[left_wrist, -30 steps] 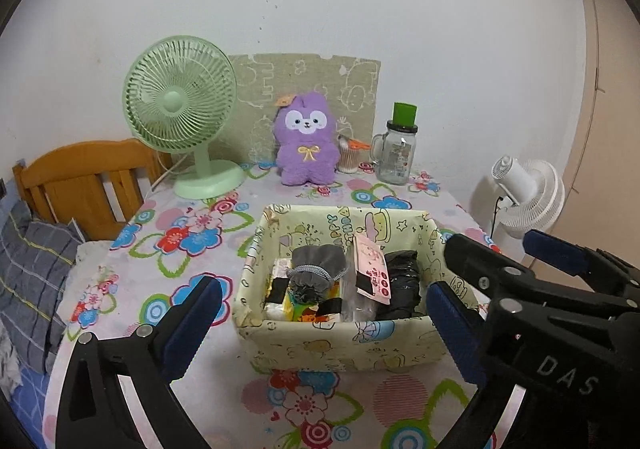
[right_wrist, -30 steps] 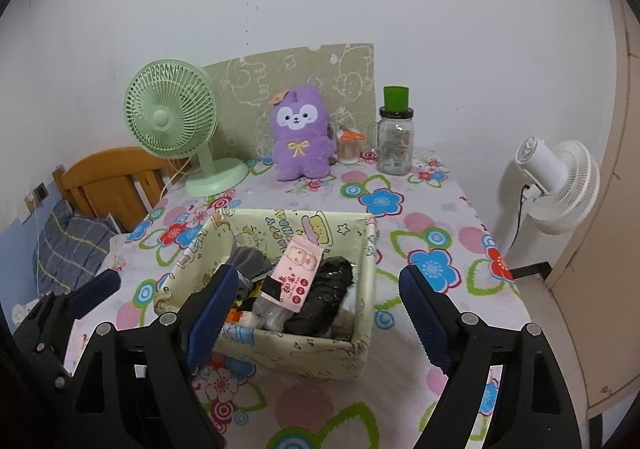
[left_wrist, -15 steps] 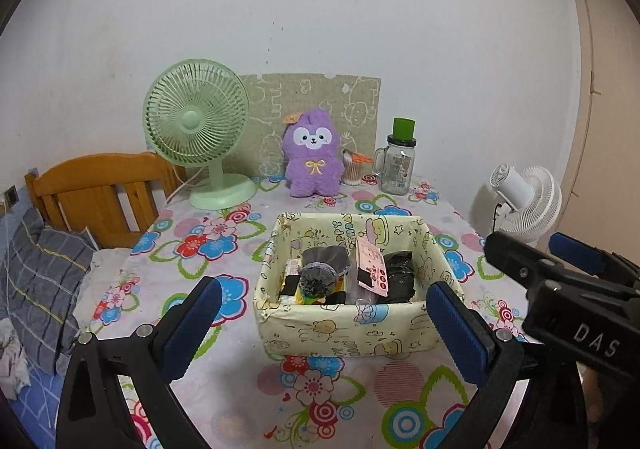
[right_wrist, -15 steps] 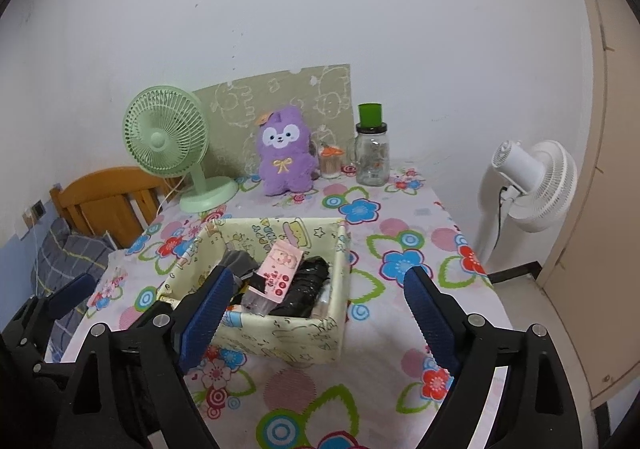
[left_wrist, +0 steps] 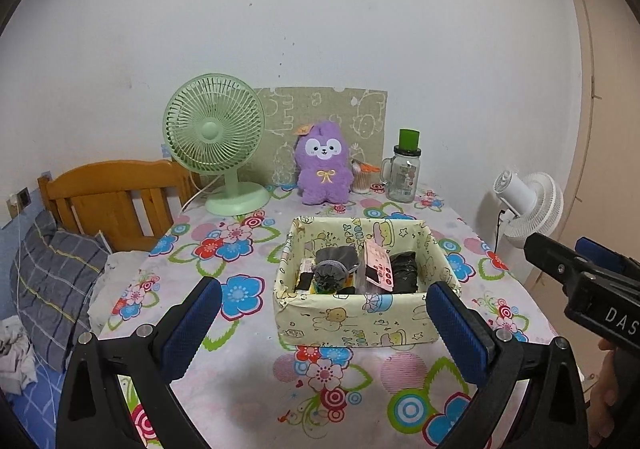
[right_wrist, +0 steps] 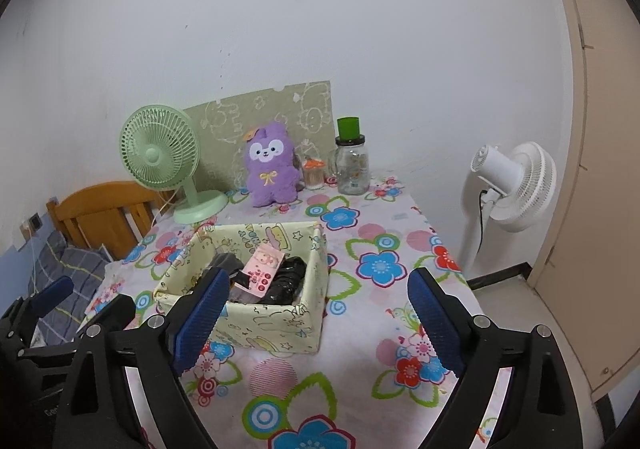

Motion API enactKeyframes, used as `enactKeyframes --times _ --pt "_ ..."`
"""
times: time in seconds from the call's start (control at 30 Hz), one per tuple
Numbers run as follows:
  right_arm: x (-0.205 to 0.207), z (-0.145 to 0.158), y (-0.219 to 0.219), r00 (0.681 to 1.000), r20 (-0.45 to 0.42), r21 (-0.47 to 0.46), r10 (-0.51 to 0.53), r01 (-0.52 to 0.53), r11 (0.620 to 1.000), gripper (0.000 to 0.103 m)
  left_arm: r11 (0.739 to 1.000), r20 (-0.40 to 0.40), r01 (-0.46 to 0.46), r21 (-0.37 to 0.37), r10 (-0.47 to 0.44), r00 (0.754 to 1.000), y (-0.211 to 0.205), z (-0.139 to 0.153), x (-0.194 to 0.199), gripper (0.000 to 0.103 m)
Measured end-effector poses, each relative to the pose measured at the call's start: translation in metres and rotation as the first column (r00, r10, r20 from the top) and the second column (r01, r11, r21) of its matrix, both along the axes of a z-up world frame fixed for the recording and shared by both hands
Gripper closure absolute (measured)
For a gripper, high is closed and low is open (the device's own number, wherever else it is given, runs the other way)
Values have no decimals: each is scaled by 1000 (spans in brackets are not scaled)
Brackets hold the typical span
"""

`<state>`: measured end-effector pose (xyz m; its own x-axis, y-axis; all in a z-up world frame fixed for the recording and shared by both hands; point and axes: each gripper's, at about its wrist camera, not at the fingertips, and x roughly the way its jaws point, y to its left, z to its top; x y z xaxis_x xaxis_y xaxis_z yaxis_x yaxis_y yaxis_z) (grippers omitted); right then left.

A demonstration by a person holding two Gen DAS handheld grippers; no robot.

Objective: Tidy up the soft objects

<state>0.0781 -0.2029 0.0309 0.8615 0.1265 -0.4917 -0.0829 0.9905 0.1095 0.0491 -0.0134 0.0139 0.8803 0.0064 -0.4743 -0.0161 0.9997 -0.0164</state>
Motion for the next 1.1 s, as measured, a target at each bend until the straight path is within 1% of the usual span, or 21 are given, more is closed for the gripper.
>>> enactKeyframes --times 0.23,0.5,1.1 --pt "-15 4 -7 1000 23 -1 -16 16 1000 8 1000 10 11 -5 -11 1000 -2 3 -8 0" --pt "-24 8 -12 999 37 -5 -35 35 999 7 1000 33 2 -17 -1 999 2 10 -18 0" --pt "-35 11 -5 998 51 -15 -23 24 1000 6 1000 48 -10 -22 12 999 8 14 -26 0"
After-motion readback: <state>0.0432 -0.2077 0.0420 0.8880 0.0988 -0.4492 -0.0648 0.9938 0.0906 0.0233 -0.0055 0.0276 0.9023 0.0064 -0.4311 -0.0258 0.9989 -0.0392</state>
